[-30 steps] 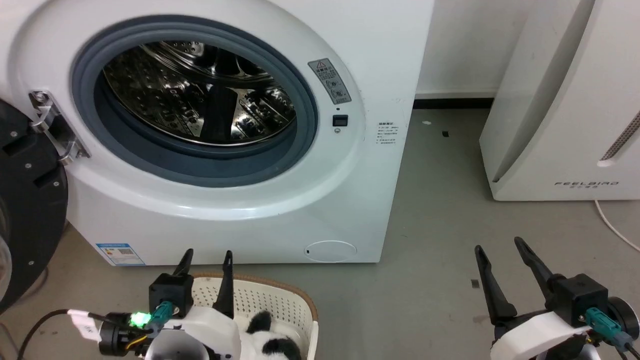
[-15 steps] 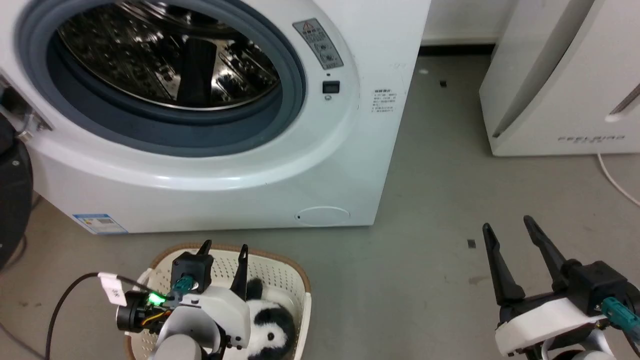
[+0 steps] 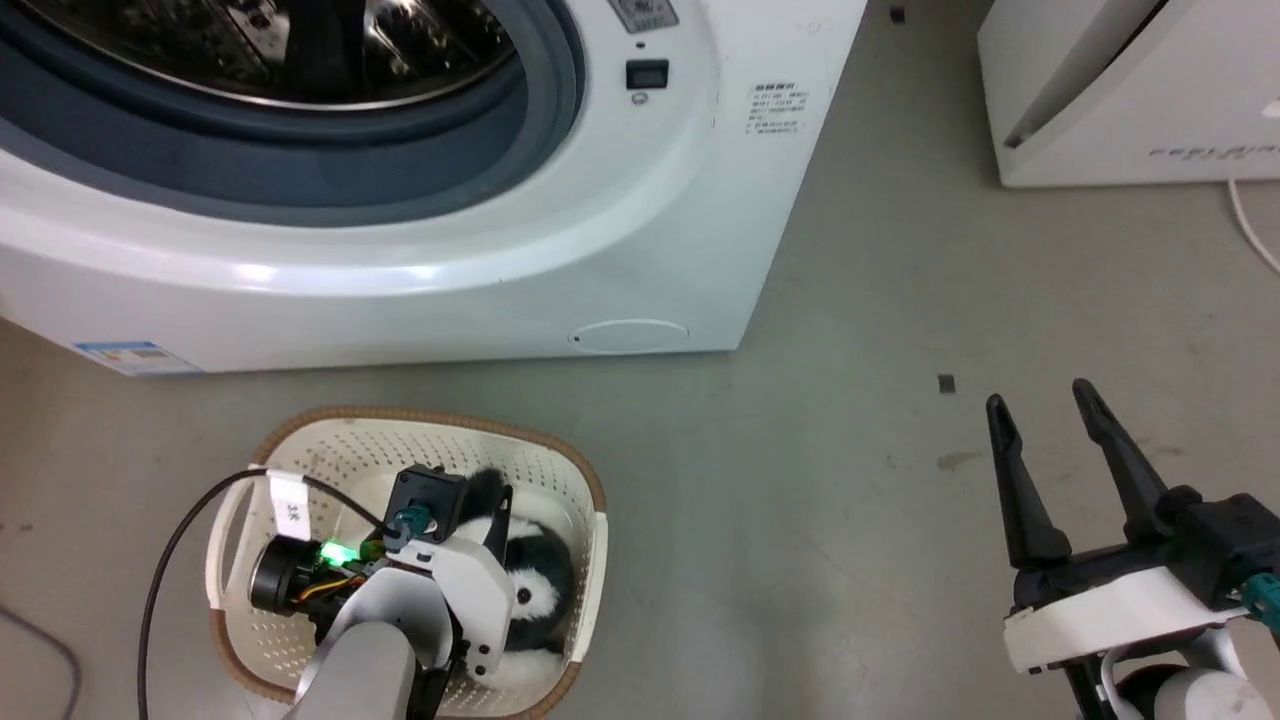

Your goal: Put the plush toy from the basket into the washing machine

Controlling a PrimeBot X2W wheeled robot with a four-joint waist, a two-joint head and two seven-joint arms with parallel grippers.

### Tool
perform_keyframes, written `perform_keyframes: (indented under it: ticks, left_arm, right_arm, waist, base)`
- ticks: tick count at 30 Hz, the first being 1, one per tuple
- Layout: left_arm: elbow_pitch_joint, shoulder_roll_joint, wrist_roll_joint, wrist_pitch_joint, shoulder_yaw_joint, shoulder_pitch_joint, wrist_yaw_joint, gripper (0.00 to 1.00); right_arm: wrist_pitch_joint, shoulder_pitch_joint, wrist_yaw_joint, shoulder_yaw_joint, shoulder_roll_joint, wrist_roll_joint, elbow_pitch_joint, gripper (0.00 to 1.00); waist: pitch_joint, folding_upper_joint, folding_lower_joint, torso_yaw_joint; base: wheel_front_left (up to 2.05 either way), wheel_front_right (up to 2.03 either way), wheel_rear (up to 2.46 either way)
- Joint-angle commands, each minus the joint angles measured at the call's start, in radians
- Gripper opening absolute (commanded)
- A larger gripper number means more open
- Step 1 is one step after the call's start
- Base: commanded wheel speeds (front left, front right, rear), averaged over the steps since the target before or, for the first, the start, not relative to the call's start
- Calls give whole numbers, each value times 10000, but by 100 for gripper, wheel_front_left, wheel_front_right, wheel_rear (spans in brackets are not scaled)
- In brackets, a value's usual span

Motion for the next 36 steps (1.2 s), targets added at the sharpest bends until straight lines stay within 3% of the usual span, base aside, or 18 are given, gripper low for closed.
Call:
perform_keyframes:
  ticks: [1, 18, 36]
  left_arm:
    - [272, 115, 26, 92, -90, -327, -23, 100]
    - [2027, 664, 123, 860, -1051, -1723, -211, 100]
    - [3876, 1476, -104, 804, -1968, -3335, -392, 100]
  right_arm:
    - [-89, -249, 2, -28, -4, 100, -119, 100]
    - [-443, -668, 3, -45, -6, 178, -659, 100]
    - [-817, -1234, 4, 109, -7, 491, -1103, 100]
  waist:
    - [332, 0, -2, -15]
    - [2125, 0, -2, -40]
    - [4214, 0, -2, -416]
  base:
    - [0, 0, 0]
    - [0, 0, 0]
    - [0, 0, 0]
